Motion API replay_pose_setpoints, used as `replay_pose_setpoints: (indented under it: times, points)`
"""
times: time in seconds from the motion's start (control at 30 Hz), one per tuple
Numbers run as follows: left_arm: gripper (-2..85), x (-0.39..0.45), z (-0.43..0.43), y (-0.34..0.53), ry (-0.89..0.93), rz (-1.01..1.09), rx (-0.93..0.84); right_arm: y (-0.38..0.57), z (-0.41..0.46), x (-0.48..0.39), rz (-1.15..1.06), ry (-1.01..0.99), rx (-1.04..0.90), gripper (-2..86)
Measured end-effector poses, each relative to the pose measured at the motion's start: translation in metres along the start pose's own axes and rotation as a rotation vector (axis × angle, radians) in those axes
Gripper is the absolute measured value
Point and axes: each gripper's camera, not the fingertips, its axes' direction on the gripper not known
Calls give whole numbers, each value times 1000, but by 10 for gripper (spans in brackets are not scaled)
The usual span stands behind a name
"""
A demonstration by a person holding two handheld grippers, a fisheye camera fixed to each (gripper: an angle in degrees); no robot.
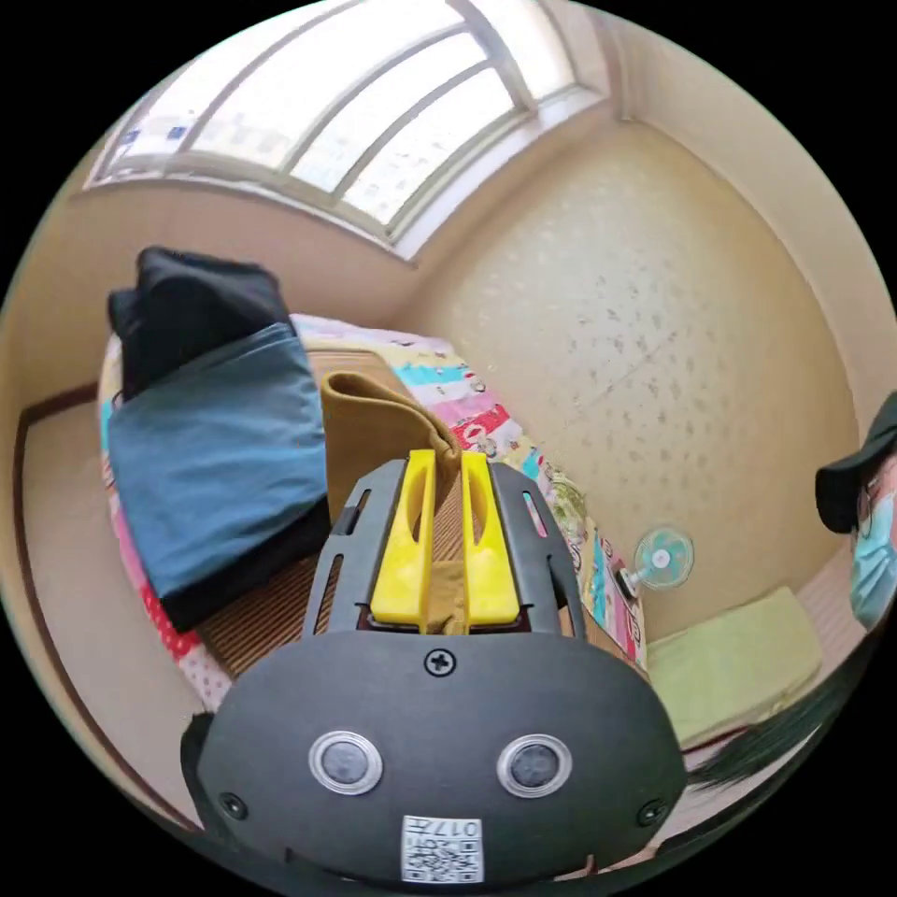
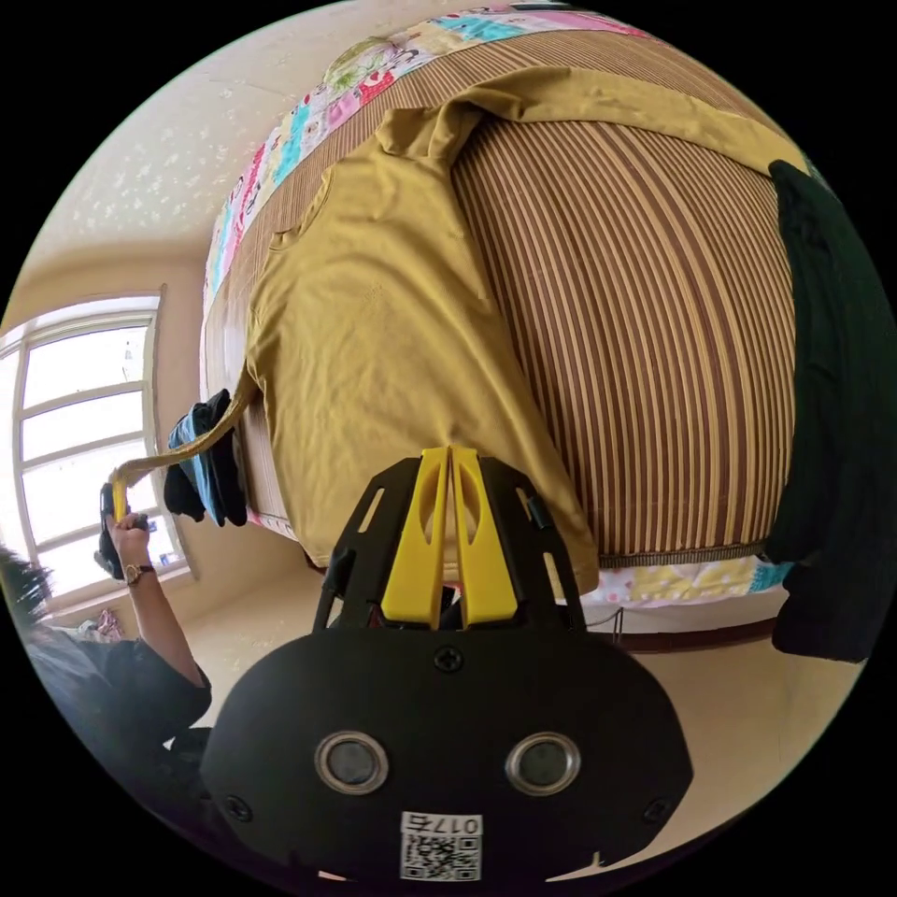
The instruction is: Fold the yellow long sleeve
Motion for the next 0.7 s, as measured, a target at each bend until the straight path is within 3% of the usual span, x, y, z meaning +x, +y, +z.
replay_pose_setpoints:
  times: [0.13, 0.23, 0.33, 0.4, 0.43, 0.5, 0.57, 0.7]
  points:
    - [51, 104, 91, 13, 344, 192, -138, 13, -16, 14, 29, -13, 57, 5]
    - [57, 194, 183, 96, 516, 289, -366, 17, -40, 25, 51, -30, 143, 9]
    - [81, 258, 266, 231, 628, 387, -658, 9, -72, 46, 105, -82, 280, 22]
    - [93, 254, 316, 339, 587, 280, -1015, -8, -91, 76, 231, -219, 393, 47]
    - [99, 247, 319, 356, 603, 229, -1067, -13, -94, 84, 272, -267, 422, 58]
    - [98, 212, 298, 393, 651, 109, -1085, -36, -97, 114, 451, -468, 543, 89]
    - [98, 183, 279, 397, 575, 63, -1090, -52, -98, 128, 578, -506, 617, 97]
    - [99, 99, 238, 363, 556, -204, -967, -87, -96, 141, 869, -275, 641, 106]
